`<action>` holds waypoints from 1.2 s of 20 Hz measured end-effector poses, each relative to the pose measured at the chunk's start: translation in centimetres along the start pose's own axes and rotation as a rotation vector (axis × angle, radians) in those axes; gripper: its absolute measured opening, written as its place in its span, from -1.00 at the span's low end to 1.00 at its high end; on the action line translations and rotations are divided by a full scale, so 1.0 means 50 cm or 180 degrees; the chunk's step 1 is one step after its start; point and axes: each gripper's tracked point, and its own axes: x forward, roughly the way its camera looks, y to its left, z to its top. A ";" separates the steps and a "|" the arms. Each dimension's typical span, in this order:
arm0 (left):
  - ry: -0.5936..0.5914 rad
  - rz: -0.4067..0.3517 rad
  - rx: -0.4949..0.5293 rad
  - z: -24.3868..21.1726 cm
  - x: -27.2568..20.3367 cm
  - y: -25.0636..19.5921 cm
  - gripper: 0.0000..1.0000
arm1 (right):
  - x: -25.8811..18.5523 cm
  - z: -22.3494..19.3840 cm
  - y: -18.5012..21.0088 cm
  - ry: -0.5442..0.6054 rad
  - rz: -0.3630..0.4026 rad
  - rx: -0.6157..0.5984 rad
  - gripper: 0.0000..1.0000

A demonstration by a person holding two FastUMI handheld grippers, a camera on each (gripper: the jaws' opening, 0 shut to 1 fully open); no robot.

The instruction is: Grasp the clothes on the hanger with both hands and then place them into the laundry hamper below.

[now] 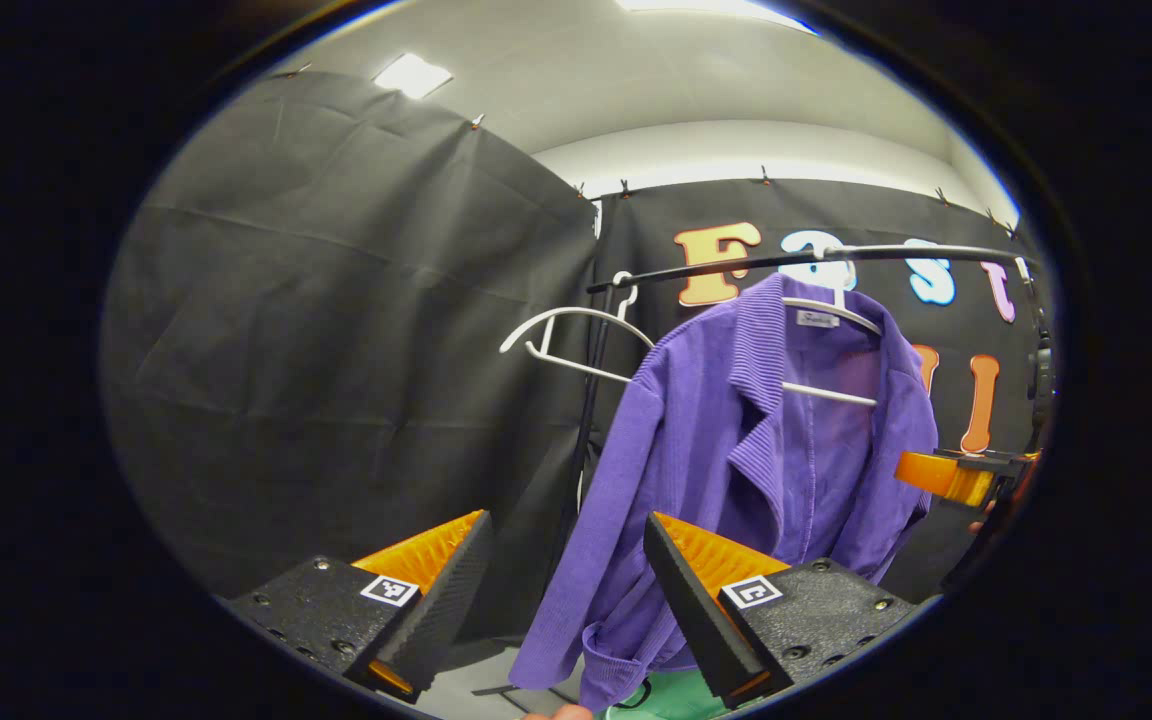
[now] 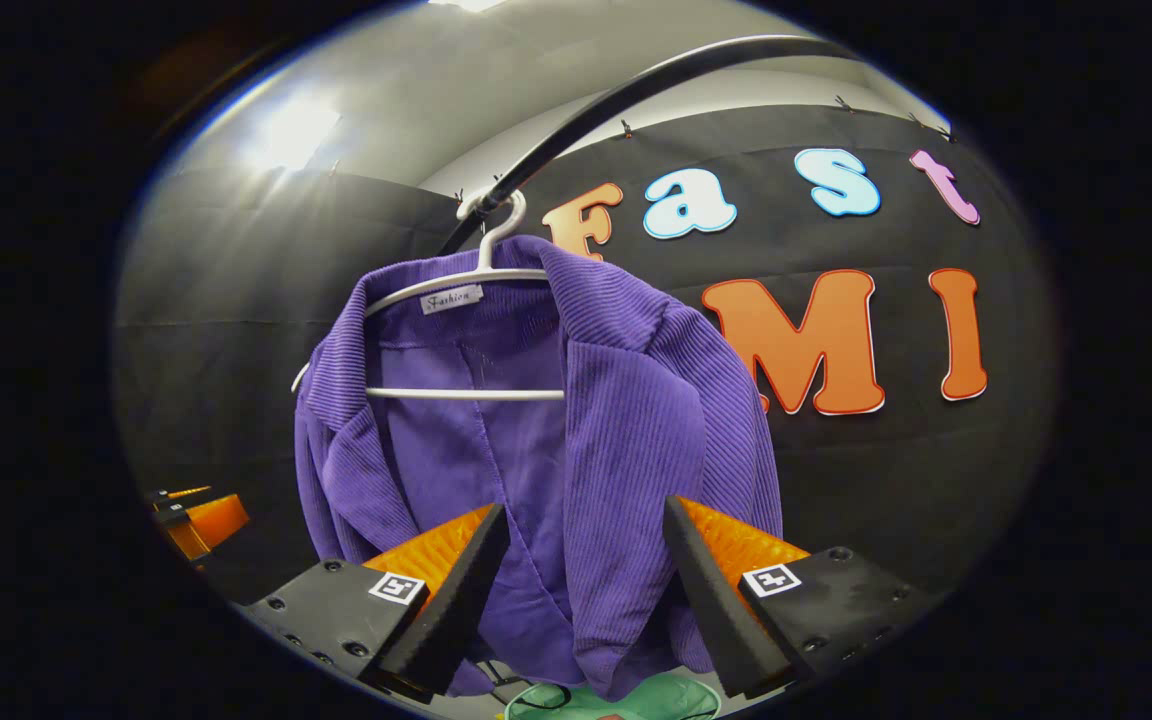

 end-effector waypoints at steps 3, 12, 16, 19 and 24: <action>0.0025 -0.0110 -0.0171 0.005 -0.007 -0.068 0.83 | 0.029 0.001 -0.029 -0.0097 -0.0196 0.0053 0.89; 0.0012 -0.0542 -0.0174 -0.009 0.019 -0.243 0.84 | 0.126 -0.025 -0.091 -0.0110 -0.0337 0.0076 0.96; 0.0138 -0.0499 -0.0204 -0.054 0.097 -0.273 0.83 | 0.117 0.001 -0.119 -0.0100 -0.0188 0.0196 -0.09; 0.0060 -0.0309 -0.0103 -0.068 0.136 -0.272 0.83 | 0.081 0.033 -0.150 -0.0178 -0.0194 0.0203 -0.70; -0.0059 0.0242 0.0013 -0.089 0.206 -0.207 0.82 | 0.005 0.129 -0.185 -0.0542 -0.0274 0.0247 -0.84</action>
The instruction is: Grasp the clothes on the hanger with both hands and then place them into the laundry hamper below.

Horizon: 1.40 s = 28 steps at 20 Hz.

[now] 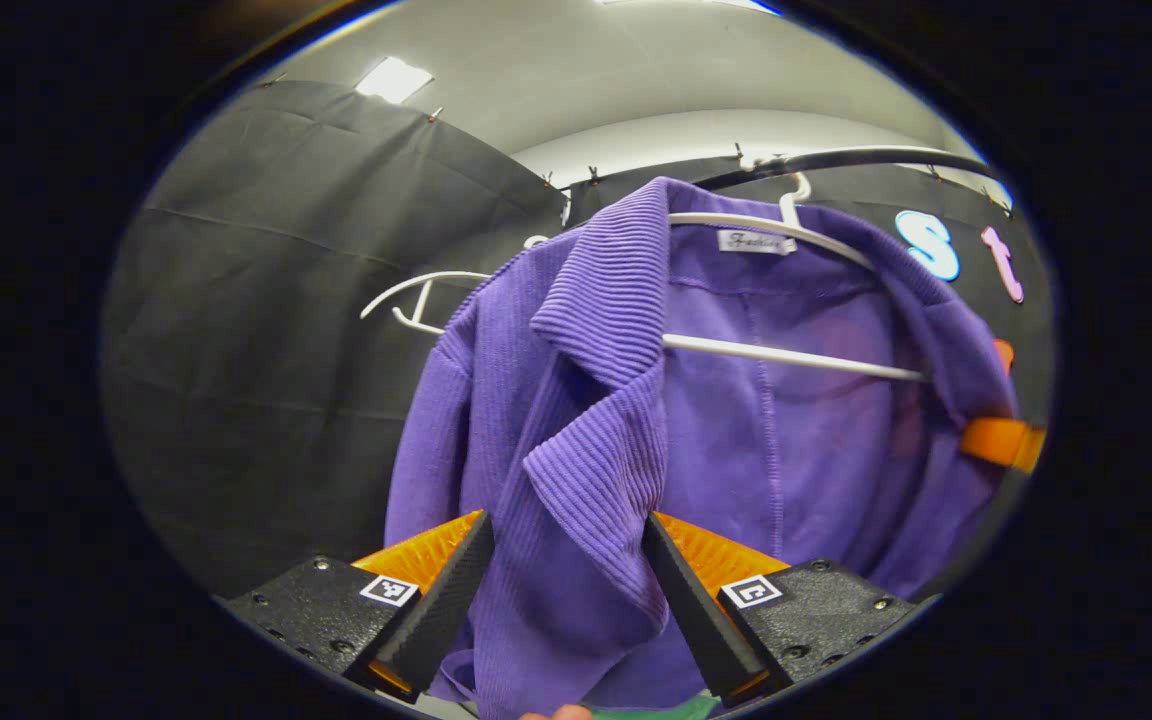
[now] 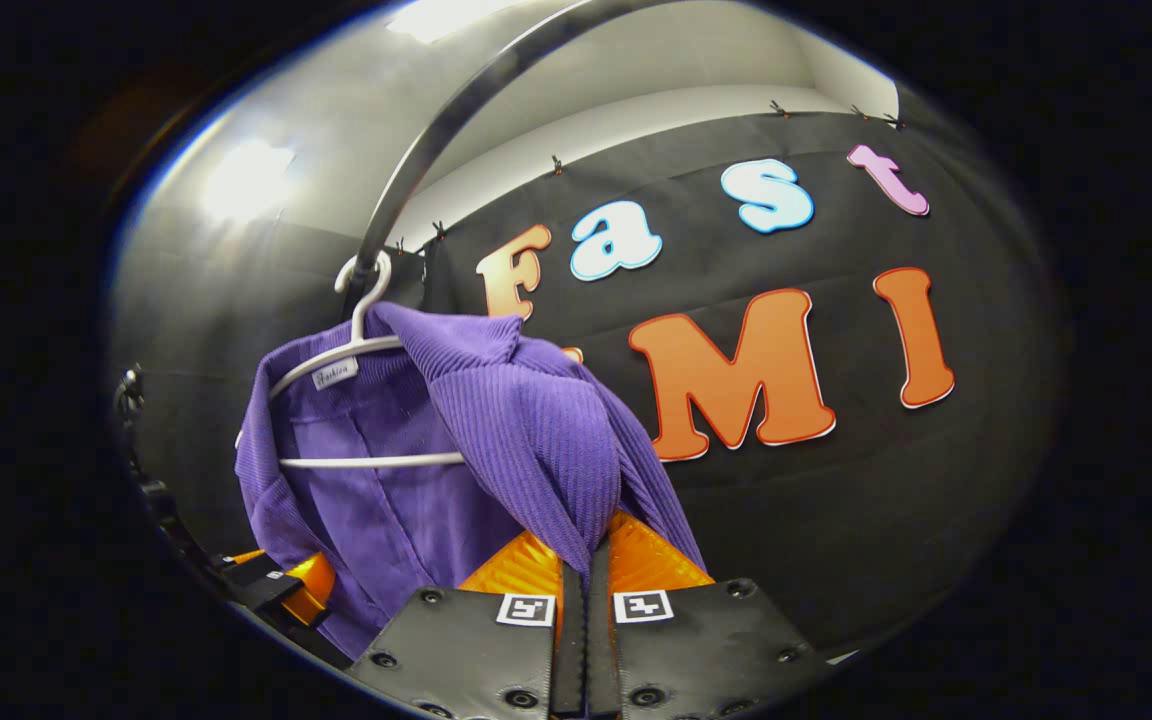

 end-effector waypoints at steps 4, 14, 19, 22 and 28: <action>-0.0052 -0.0222 0.0143 0.014 0.009 -0.001 -0.32 | -0.023 0.050 -0.016 -0.0188 -0.0060 -0.0098 -0.84; -0.0646 -0.0076 0.0104 0.341 -0.077 0.163 -0.91 | -0.030 0.174 -0.091 -0.0678 -0.0503 -0.0467 -0.84; -0.0818 0.0053 -0.0214 0.460 -0.003 0.258 -0.89 | 0.041 0.171 -0.116 -0.0577 -0.0506 -0.0248 -0.84; -0.0651 0.0021 -0.0328 0.439 0.067 0.283 -0.94 | 0.075 0.159 -0.107 -0.0511 -0.0380 -0.0156 -0.84; 0.0002 -0.0134 -0.0133 0.249 0.160 0.258 -0.89 | 0.127 0.119 -0.130 -0.0365 -0.0404 -0.0190 -0.84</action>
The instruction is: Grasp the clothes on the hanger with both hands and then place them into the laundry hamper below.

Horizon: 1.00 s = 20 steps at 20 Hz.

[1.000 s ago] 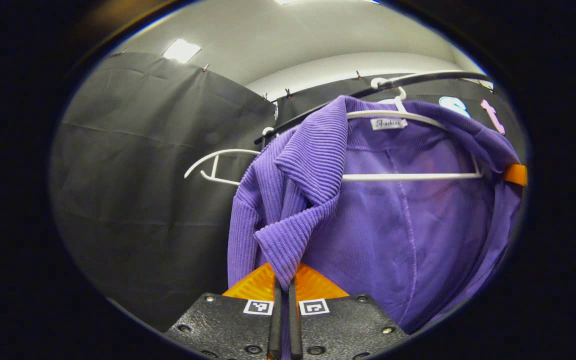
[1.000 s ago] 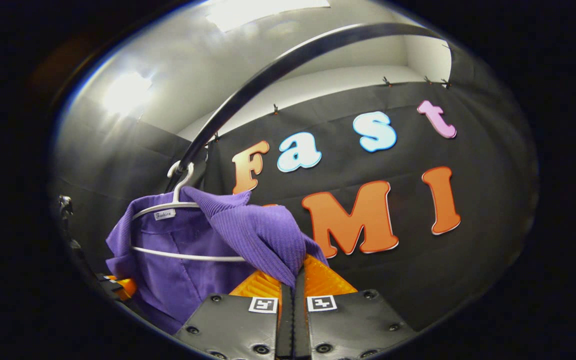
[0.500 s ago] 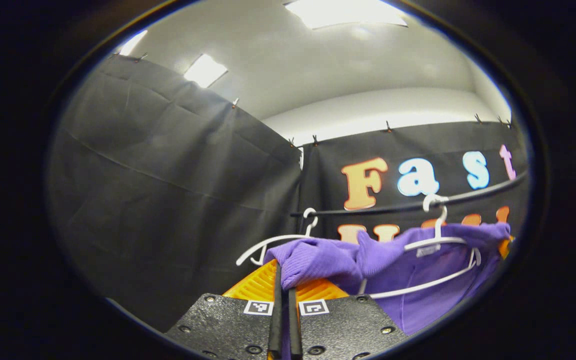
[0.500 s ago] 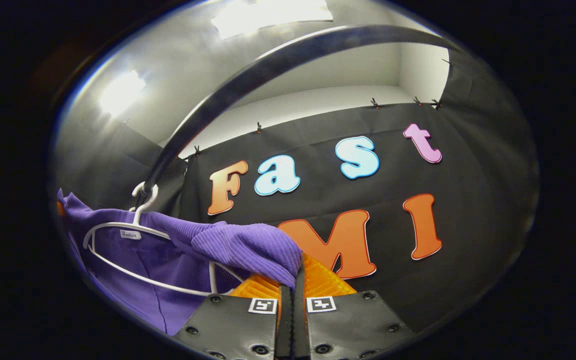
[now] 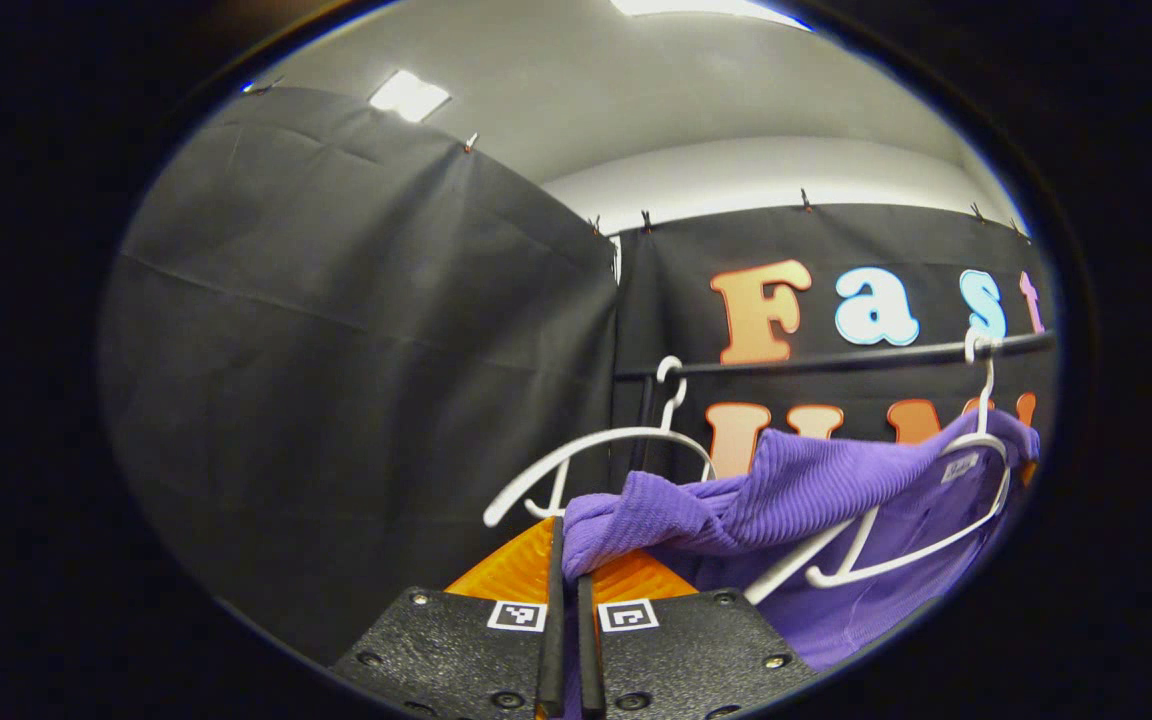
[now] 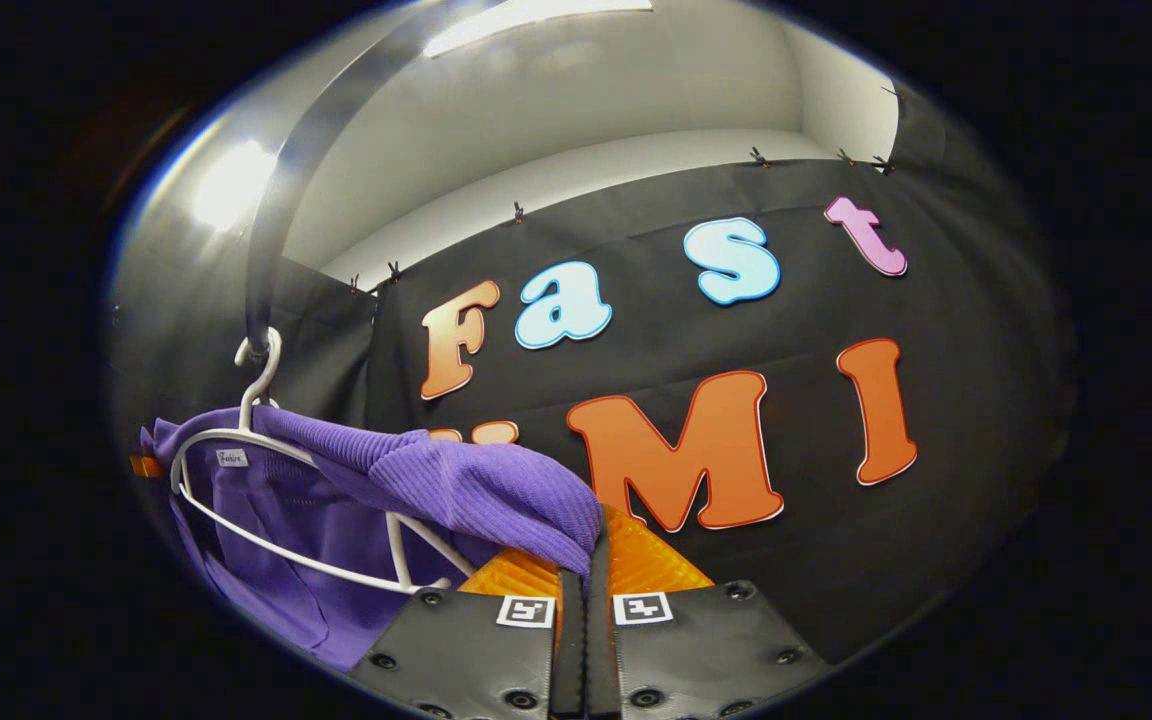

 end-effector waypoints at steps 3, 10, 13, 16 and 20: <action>0.0257 -0.0116 0.0075 -0.100 0.025 -0.033 -0.94 | 0.017 -0.026 -0.001 0.0094 -0.0014 -0.0029 -0.84; 0.0356 -0.0241 -0.0611 -0.124 0.091 -0.071 -0.88 | 0.005 -0.010 -0.006 -0.0002 0.0048 0.0189 -0.84; 0.0037 -0.0114 -0.0539 -0.036 0.105 -0.039 -0.92 | -0.021 0.011 -0.009 -0.0077 0.0138 0.0383 -0.84; -0.0275 -0.0106 -0.0318 0.062 0.102 -0.030 -0.89 | -0.035 0.047 -0.020 -0.0258 0.0164 0.0443 -0.84; -0.0200 -0.0133 -0.0356 0.045 0.129 -0.017 -0.95 | -0.015 0.059 -0.008 -0.0359 0.0210 0.0463 -0.84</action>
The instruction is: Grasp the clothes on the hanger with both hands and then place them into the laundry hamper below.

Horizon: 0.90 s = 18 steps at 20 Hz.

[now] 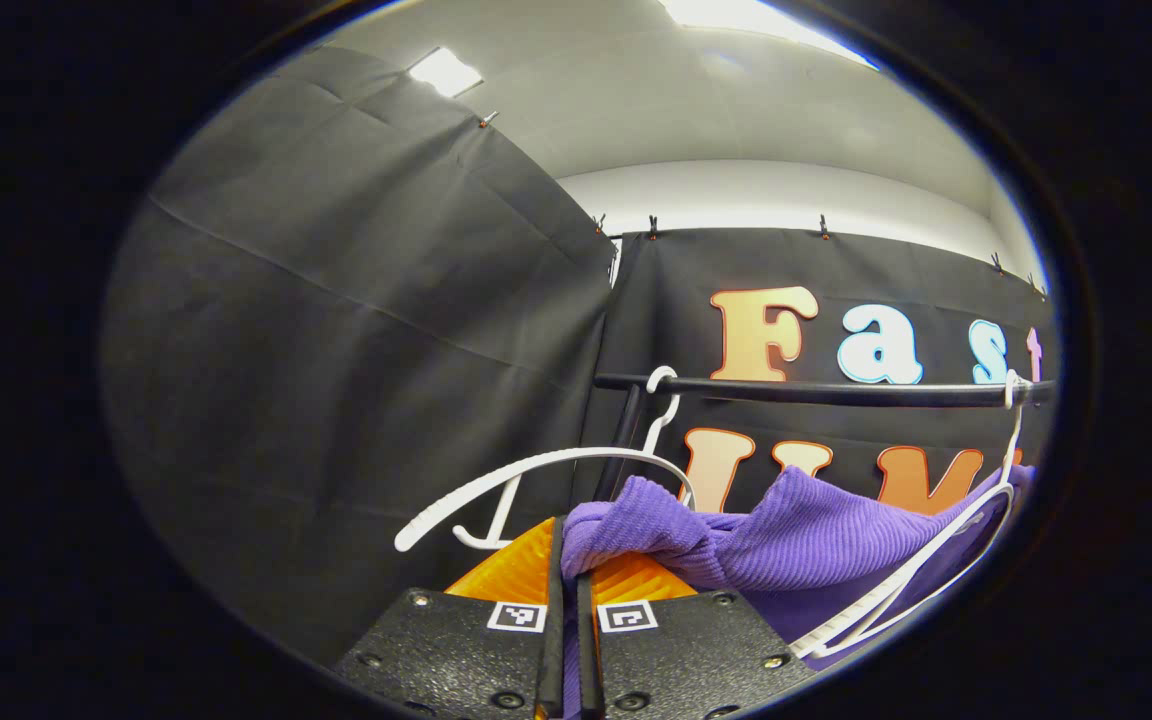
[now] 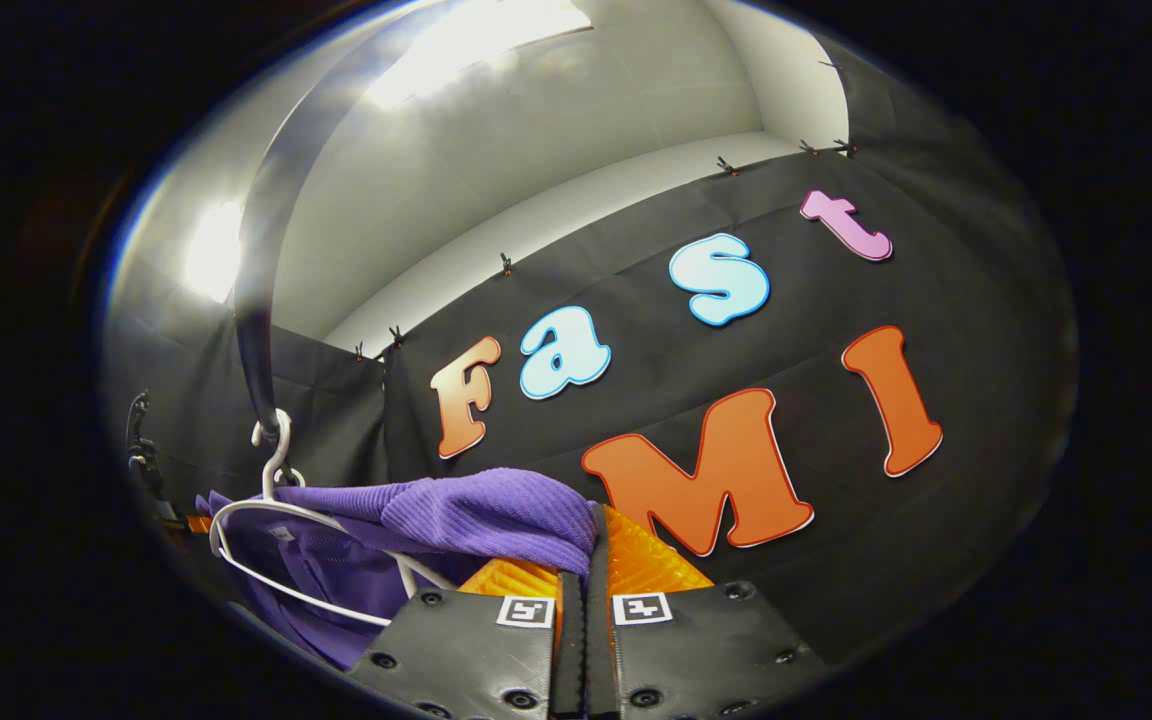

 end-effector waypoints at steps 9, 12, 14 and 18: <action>0.0850 -0.0061 0.0203 -0.295 -0.097 -0.010 -0.88 | 0.039 -0.101 -0.096 0.0268 -0.0395 -0.0018 -0.84; 0.0857 -0.0131 0.0409 -0.332 -0.158 -0.029 -0.82 | 0.003 -0.138 -0.146 0.0405 -0.0551 -0.0163 -0.84; 0.0820 -0.0208 0.0488 -0.332 -0.187 -0.048 -0.82 | -0.035 -0.140 -0.154 0.0451 -0.0552 -0.0336 -0.84; 0.0774 -0.0490 0.0523 -0.328 -0.225 -0.119 -0.84 | -0.098 -0.170 -0.120 0.0684 -0.0364 -0.0463 -0.84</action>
